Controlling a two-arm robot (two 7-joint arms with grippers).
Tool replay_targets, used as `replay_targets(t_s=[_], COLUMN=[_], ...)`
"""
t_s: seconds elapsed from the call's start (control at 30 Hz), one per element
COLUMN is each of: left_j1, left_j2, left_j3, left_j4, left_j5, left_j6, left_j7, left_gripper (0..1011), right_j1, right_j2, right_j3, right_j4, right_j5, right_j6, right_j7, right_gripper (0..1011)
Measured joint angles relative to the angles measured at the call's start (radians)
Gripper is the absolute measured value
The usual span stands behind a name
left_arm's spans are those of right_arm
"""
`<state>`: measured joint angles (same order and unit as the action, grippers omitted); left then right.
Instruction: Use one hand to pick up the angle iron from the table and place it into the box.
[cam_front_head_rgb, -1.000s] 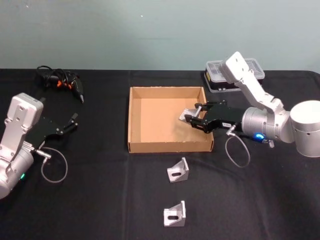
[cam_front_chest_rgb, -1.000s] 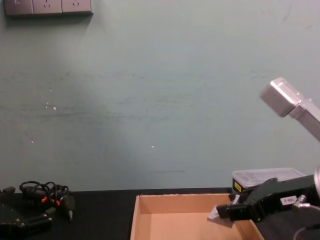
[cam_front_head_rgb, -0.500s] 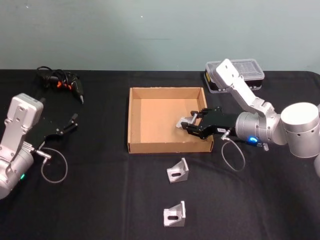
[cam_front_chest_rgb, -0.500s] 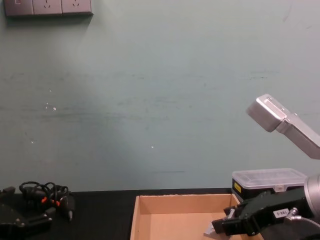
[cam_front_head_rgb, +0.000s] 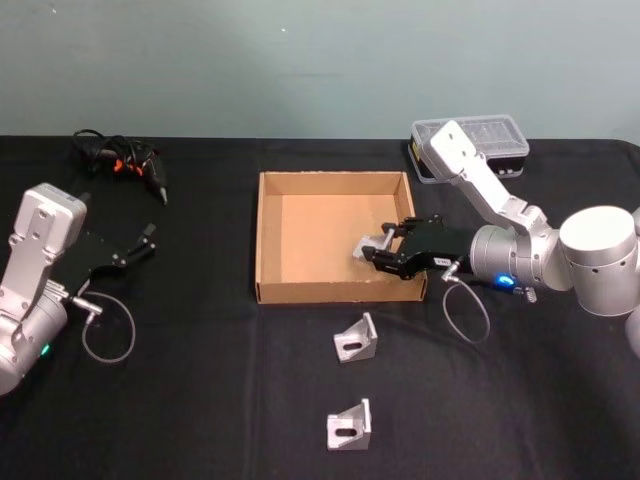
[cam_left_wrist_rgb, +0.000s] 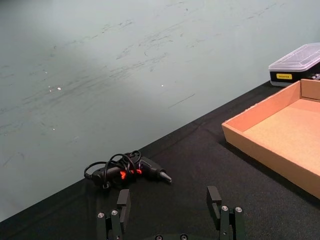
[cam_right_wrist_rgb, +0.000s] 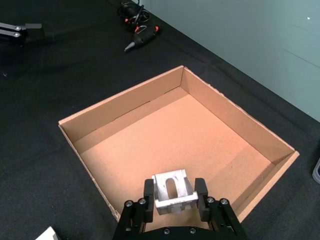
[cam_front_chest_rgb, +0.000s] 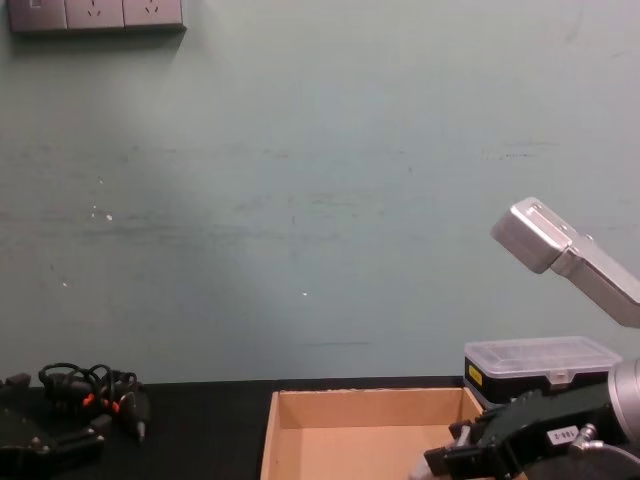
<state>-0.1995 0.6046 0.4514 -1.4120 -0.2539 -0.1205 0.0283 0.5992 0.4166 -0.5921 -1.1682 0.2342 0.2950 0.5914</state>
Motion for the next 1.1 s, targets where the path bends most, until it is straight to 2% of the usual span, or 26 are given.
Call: replay_targets(t_s=[0.03,0.13,0.17,0.3,0.6,0.83,1.1], left_j1=[0.000,0.000,0.000,0.000,0.000,0.000,0.000], left_j2=[0.000,0.000,0.000,0.000,0.000,0.000,0.000], left_j3=[0.000,0.000,0.000,0.000,0.000,0.000,0.000], left_j4=[0.000,0.000,0.000,0.000,0.000,0.000,0.000], left_j5=[0.000,0.000,0.000,0.000,0.000,0.000,0.000], left_j6=[0.000,0.000,0.000,0.000,0.000,0.000,0.000], left_j7=[0.000,0.000,0.000,0.000,0.000,0.000,0.000], left_gripper=[1000,1000,1000,1000,1000,1000,1000], right_j1=[-0.001,-0.004,-0.006,-0.011,-0.046,-0.078,-0.149], right_j2=[0.000,0.001,0.003,0.006,0.023,0.045,0.101], right_j3=[0.000,0.003,0.004,0.008,0.043,0.070,0.125], right_j4=[0.000,-0.001,-0.004,-0.014,-0.066,-0.114,-0.225], right_j5=[-0.001,-0.005,-0.008,-0.014,-0.013,-0.008,0.021], right_j6=[0.000,-0.002,-0.005,-0.012,-0.035,-0.051,-0.070], right_j7=[0.000,-0.001,-0.001,-0.007,-0.032,-0.048,-0.056], right_gripper=[499,614,614,771,998,1003,1002])
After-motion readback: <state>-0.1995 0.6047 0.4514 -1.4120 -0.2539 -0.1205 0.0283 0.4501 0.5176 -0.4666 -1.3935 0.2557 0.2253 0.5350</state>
